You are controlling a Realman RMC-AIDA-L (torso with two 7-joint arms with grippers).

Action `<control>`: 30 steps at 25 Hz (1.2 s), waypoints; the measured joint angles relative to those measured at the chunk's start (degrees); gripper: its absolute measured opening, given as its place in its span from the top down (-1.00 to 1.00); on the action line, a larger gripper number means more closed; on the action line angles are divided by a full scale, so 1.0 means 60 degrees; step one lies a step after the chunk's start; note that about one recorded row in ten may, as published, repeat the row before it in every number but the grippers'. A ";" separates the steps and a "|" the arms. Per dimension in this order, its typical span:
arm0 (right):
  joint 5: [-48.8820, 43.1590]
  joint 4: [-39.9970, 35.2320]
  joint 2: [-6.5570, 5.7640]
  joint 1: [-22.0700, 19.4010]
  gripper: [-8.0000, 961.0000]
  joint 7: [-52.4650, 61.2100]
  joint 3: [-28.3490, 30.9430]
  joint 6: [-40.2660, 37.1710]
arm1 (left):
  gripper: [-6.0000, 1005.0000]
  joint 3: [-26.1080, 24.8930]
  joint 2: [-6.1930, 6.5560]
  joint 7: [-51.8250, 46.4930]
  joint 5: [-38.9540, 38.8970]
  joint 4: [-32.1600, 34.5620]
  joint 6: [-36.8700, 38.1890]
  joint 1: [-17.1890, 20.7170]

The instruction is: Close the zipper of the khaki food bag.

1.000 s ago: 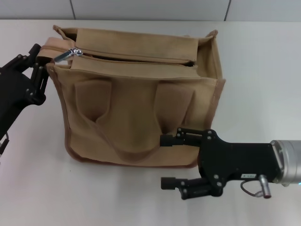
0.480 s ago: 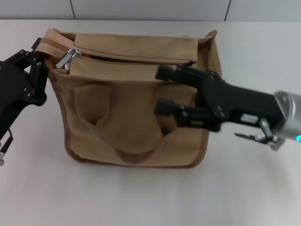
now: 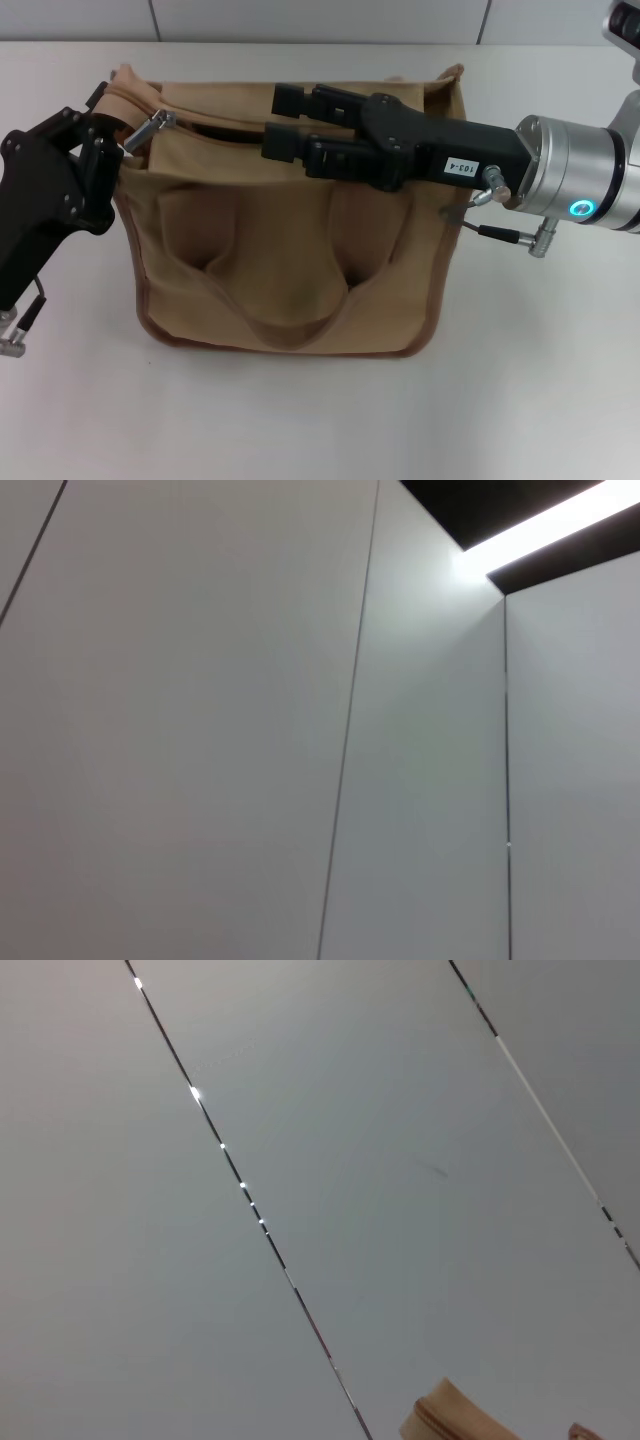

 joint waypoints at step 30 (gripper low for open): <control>0.0033 -0.0204 -0.0001 0.0878 -0.72 0.3939 -0.0753 0.0186 | 0.95 0.0402 0.0031 -0.2513 0.0230 0.0892 -0.0585 -0.0646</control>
